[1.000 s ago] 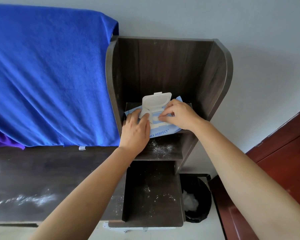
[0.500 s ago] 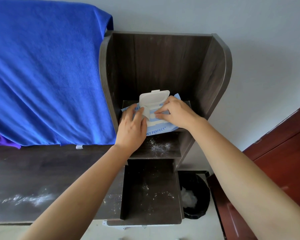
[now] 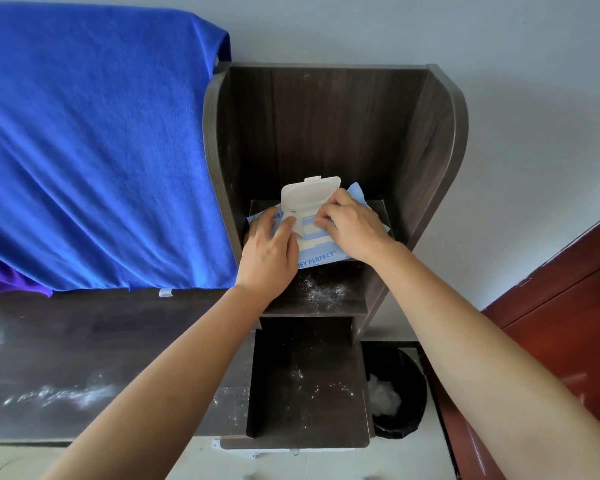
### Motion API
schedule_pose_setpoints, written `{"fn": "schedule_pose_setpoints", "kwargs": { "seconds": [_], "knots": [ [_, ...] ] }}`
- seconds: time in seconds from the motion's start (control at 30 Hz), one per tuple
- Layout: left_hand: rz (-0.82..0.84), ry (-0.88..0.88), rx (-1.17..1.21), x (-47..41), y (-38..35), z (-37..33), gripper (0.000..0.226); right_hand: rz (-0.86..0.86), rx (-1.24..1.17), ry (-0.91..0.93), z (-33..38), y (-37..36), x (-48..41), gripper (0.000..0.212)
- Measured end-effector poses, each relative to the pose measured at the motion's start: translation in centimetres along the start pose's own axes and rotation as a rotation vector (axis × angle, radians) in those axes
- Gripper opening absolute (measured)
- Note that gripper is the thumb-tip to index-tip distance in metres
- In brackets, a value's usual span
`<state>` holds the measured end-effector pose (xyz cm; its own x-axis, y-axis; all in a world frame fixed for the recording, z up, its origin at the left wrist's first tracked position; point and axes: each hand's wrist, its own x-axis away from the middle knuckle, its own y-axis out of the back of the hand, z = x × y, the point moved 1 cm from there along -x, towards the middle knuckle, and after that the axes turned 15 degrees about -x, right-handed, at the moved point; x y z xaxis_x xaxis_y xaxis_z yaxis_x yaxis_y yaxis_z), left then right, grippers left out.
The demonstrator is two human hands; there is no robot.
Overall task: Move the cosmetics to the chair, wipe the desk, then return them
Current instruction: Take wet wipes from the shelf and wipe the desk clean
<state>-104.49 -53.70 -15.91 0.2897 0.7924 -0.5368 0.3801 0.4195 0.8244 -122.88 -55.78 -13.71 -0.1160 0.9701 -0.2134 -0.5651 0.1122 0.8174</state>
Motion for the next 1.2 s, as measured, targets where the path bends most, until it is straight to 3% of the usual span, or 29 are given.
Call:
{"fn": "schedule_pose_setpoints", "kwargs": {
  "seconds": [0.27,0.5,0.9,1.07,1.2],
  "knots": [
    [0.007,0.001,0.016,-0.3,0.0,0.0,0.029,0.084,-0.115,-0.005,0.0,1.6,1.9,0.024],
    [0.016,0.045,0.040,-0.4,0.3,-0.2,0.034,0.202,-0.019,0.002,0.5,1.8,2.7,0.031],
    [0.059,0.039,0.052,-0.8,1.0,-0.1,0.044,0.138,-0.049,-0.007,1.0,1.9,1.5,0.025],
    [0.143,-0.104,-0.111,-0.8,1.0,-0.3,0.074,0.087,-0.188,-0.059,0.9,1.9,1.3,0.020],
    [0.188,-0.121,-0.178,-0.6,0.8,-0.4,0.069,0.066,-0.100,0.015,0.7,1.5,1.9,0.021]
  ]
}}
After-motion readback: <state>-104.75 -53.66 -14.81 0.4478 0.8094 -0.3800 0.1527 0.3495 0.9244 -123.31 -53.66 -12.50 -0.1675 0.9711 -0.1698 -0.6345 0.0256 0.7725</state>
